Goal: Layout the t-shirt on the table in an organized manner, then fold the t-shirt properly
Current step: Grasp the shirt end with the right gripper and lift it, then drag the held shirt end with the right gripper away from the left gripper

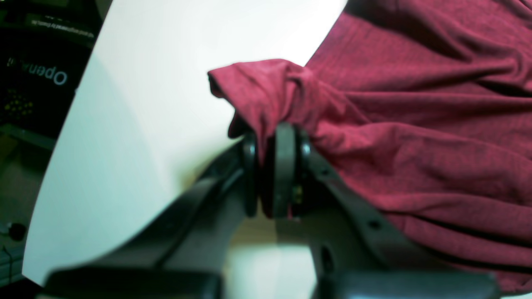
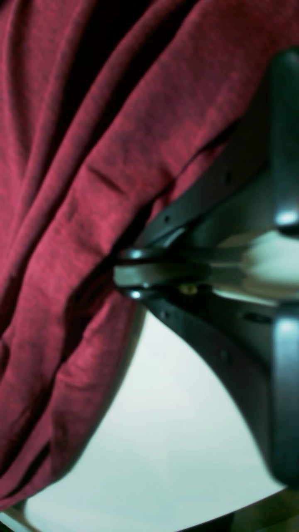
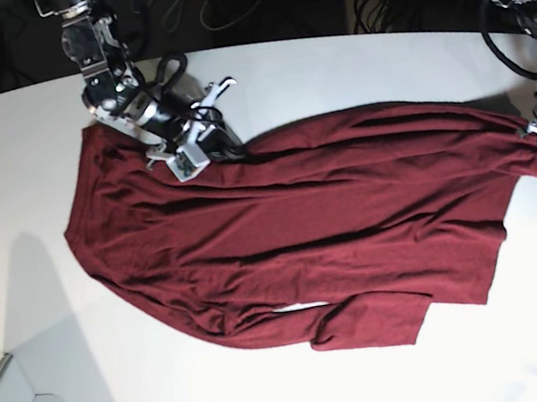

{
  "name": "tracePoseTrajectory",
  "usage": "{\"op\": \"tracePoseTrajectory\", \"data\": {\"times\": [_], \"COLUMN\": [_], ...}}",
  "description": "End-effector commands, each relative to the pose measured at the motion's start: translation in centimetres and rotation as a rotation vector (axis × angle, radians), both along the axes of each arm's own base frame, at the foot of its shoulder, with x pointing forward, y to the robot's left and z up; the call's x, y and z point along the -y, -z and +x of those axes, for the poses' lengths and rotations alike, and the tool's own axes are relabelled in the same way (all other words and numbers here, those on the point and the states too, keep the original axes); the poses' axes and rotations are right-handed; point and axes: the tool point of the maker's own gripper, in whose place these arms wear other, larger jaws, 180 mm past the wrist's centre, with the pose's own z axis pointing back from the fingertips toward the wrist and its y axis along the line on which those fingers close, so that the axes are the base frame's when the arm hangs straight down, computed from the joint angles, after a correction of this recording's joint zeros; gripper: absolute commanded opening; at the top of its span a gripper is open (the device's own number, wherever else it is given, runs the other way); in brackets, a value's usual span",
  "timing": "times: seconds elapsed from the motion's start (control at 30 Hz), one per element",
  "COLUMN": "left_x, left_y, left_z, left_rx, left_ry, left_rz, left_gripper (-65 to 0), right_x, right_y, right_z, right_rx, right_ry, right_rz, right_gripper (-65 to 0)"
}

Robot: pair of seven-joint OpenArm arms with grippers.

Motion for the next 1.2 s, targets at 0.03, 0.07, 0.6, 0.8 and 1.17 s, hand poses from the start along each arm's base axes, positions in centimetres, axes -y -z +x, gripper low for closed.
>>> {"op": "tracePoseTrajectory", "data": {"times": [0.03, 0.07, 0.6, 0.8, 1.17], "left_x": [-0.8, -0.8, -1.0, -1.0, -1.1], "left_y": [-1.8, -1.9, -2.3, -2.3, -1.8], "left_z": [0.8, 0.8, 0.8, 0.8, 0.1], "left_rx": [0.051, 0.053, 0.06, 0.058, 0.041], "left_ry": [0.002, 0.003, 0.003, 0.003, 0.003], "left_rz": [0.027, 0.029, 0.038, 0.038, 0.041], "left_gripper": [-64.8, -64.8, -64.8, -64.8, -64.8], "right_x": [0.9, 0.8, 2.4, 3.0, 2.6], "right_y": [0.8, 0.4, -6.7, -6.5, -6.6], "right_z": [-1.0, -1.1, -2.9, -3.8, -5.5], "right_rx": [-0.032, -0.022, 0.151, 0.133, 0.137], "right_ry": [-0.026, -0.027, 0.004, 0.017, 0.023], "right_rz": [-0.08, -0.078, -0.089, -0.095, -0.049], "right_gripper": [-65.0, -65.0, -65.0, -65.0, -65.0]}}
